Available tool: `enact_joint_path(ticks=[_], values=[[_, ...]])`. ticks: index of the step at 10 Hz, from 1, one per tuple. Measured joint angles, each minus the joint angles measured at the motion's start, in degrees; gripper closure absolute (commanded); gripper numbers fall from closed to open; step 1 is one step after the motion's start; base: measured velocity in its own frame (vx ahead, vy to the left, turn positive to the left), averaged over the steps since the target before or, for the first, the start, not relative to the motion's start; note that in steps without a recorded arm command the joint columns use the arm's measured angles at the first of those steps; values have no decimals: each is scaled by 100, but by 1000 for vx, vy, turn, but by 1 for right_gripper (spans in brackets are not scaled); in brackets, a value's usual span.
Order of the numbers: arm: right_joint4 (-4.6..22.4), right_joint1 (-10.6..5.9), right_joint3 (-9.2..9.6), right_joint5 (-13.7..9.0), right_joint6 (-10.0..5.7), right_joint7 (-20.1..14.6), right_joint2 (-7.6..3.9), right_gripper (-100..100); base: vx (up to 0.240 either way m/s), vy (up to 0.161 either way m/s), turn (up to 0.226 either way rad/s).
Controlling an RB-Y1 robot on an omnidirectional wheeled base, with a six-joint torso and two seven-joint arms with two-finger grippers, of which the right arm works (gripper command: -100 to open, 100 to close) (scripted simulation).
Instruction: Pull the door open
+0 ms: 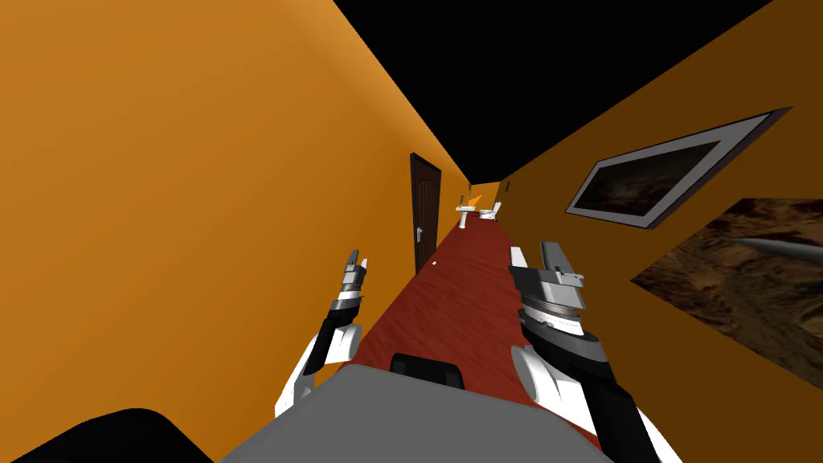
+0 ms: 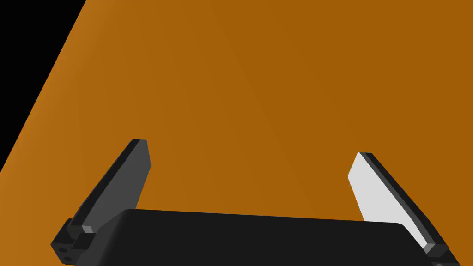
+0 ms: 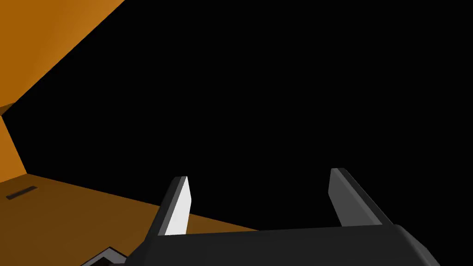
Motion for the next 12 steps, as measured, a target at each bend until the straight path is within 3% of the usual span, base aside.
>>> enact_joint_path(ticks=[3,5,10,12], values=[[290,-185,251,-199,-23,-287,-156,-100,140,-54,45],[548,-443,411,-367,36,-525,-272,-100,165,-39,48],[1051,-773,895,-737,15,-1080,-477,-100,122,-42,38],[1239,-904,997,-859,9,-1255,-548,-100,100,-46,42]])
